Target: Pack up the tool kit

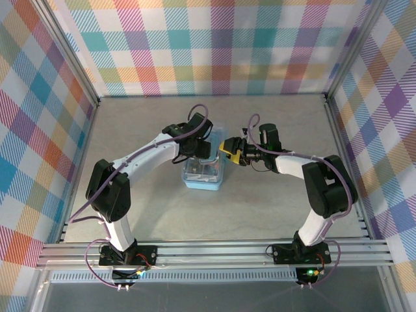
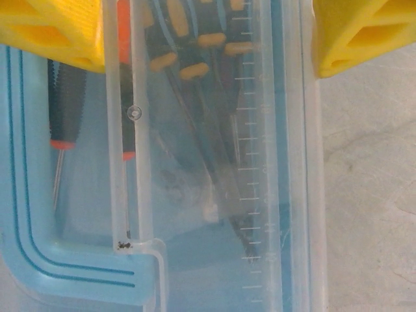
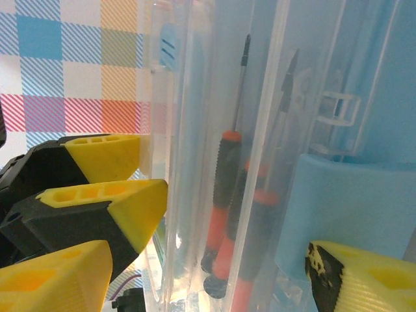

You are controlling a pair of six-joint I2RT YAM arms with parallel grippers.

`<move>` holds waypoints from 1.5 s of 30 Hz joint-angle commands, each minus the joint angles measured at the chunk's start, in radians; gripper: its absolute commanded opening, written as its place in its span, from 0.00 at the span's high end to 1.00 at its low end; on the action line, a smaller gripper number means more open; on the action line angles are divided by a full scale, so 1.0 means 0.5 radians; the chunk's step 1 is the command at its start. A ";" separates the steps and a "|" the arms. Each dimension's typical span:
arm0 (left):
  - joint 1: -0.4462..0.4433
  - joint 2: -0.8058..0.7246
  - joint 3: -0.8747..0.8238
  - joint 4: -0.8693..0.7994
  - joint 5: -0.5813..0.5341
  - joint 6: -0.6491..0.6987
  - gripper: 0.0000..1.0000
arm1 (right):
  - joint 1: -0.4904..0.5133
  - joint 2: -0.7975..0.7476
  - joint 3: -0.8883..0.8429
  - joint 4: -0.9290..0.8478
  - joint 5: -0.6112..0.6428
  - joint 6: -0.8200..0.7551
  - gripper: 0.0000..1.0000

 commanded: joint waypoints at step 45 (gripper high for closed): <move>-0.020 0.180 -0.517 0.167 0.492 -0.189 0.49 | -0.123 0.025 -0.031 -0.576 0.365 -0.221 0.69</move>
